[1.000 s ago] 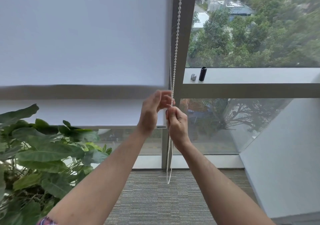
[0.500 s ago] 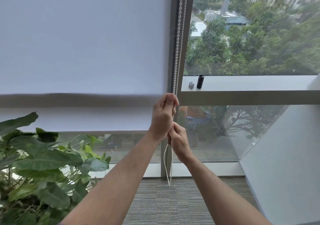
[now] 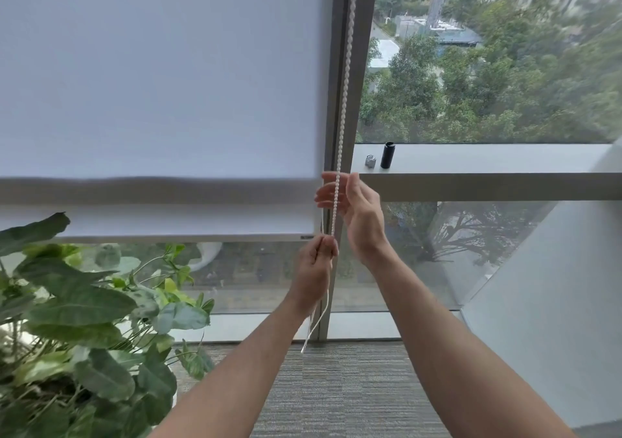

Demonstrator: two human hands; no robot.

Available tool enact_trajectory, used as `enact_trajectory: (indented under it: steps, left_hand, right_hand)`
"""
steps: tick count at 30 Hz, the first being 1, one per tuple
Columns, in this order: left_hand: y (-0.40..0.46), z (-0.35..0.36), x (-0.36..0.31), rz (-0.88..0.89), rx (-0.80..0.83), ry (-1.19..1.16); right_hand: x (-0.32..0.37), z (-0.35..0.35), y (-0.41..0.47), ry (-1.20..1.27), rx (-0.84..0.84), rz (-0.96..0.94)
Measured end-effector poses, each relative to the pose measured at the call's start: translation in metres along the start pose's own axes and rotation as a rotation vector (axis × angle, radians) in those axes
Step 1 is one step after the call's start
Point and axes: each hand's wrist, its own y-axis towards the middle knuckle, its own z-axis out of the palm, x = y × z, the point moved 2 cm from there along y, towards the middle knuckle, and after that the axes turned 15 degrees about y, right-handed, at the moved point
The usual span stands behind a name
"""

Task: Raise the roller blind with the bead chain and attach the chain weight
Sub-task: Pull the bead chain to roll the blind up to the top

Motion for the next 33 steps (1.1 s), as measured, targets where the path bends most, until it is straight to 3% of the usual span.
enact_trajectory:
  steps: [4, 17, 22, 27, 31, 33]
  left_hand:
    - [-0.012, 0.004, 0.026, -0.080, 0.027, 0.034]
    - [-0.006, -0.009, 0.027, -0.040, 0.245, 0.114]
    - [0.012, -0.024, 0.025, -0.111, 0.118, 0.107]
    - [0.030, -0.030, -0.031, 0.016, -0.006, -0.085]
    - [0.042, -0.028, -0.088, 0.238, 0.047, -0.244]
    - [0.048, -0.026, -0.102, 0.265, 0.044, -0.269]
  right_hand:
    - [0.009, 0.024, 0.002, 0.046, 0.060, -0.065]
    - [-0.008, 0.018, -0.009, -0.092, -0.096, -0.169]
    - [-0.035, 0.000, -0.025, -0.172, -0.124, -0.113]
    - [-0.056, -0.009, -0.036, -0.164, -0.113, -0.053]
    - [-0.064, -0.011, -0.042, -0.223, -0.106, -0.025]
    - [-0.064, -0.010, -0.042, -0.212, -0.079, 0.009]
